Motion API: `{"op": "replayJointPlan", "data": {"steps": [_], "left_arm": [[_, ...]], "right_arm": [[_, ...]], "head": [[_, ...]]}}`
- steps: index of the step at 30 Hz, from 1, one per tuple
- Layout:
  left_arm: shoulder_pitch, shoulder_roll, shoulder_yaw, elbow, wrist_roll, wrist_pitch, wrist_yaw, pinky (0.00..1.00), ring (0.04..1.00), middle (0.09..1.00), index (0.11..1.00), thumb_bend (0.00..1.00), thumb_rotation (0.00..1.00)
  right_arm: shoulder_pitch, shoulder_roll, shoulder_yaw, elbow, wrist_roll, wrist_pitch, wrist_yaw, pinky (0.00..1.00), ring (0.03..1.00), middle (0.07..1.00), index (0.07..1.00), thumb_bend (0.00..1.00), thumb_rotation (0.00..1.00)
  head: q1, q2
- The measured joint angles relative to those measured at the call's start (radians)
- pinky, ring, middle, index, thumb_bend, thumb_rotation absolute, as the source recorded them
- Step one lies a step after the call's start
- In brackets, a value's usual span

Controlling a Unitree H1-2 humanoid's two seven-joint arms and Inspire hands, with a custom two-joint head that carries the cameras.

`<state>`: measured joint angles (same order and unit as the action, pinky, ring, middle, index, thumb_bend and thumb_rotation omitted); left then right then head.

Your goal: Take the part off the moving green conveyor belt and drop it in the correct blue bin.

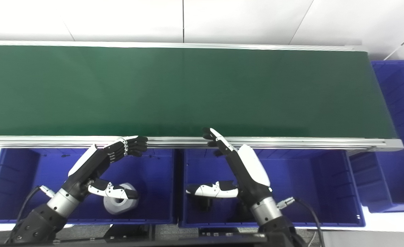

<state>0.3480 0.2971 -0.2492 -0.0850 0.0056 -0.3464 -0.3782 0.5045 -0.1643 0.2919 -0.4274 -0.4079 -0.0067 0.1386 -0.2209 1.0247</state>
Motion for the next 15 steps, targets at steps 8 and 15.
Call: {"op": "replayJointPlan", "data": {"steps": [8,15], "left_arm": [[0.0,-0.006,0.001,0.026,-0.017,-0.014,0.001,0.79,0.853,0.876,0.871,0.87,0.21],[0.001,-0.022,0.0,0.031,-0.017,-0.022,0.003,0.79,0.854,0.875,0.868,0.88,0.22]], "right_arm": [[-0.024,-0.053,-0.015,0.04,0.135,0.0,0.044,0.87,0.885,0.902,0.967,1.0,0.34],[-0.046,-0.089,-0.026,0.058,0.187,0.001,0.075,0.83,0.91,0.936,0.976,1.0,0.3]], "head": [[0.014,-0.008],[0.025,-0.015]]}}
